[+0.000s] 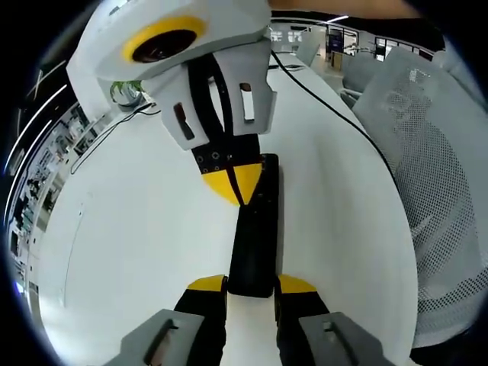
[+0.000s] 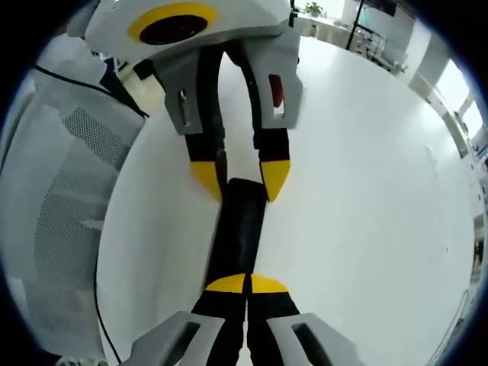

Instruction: Press the specified remote control buttons in sequence, fully releasing each button before pressing the next.

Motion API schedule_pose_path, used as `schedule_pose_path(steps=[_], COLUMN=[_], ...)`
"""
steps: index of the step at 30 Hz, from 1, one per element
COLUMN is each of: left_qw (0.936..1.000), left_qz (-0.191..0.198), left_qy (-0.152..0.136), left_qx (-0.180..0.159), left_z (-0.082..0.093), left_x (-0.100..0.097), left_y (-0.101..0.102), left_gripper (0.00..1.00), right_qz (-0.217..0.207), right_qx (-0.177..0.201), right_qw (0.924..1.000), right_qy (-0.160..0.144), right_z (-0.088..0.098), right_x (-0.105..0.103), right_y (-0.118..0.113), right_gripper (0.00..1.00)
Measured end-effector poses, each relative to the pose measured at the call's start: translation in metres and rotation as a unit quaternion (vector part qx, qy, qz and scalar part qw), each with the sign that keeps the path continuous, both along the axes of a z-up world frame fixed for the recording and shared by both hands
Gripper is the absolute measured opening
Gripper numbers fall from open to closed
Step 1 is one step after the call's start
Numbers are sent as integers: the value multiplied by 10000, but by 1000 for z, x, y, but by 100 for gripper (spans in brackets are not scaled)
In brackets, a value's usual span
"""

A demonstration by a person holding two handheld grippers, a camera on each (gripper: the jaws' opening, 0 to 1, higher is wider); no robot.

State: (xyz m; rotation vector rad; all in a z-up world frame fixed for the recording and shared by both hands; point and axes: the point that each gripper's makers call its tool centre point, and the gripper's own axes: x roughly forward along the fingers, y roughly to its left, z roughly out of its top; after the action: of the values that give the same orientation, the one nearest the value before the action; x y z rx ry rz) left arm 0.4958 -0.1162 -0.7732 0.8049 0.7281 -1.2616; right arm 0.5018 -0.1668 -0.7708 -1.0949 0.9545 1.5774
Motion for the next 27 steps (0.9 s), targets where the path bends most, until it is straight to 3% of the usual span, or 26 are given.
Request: schedule_pose_path(steps=[13,27], left_qw=[9999,9999], left_qz=[105,142], left_qy=[-8,1], left_qx=[32,76], left_z=[0,0], left_x=[1,1], left_y=[2,2], left_gripper=[22,23], right_qz=[238,251], right_qx=[63,216], right_qw=[9994,9985], right_qy=[-246,-434], right_z=[3,35], right_x=[3,6], right_y=[-2,-6], right_gripper=[0,0])
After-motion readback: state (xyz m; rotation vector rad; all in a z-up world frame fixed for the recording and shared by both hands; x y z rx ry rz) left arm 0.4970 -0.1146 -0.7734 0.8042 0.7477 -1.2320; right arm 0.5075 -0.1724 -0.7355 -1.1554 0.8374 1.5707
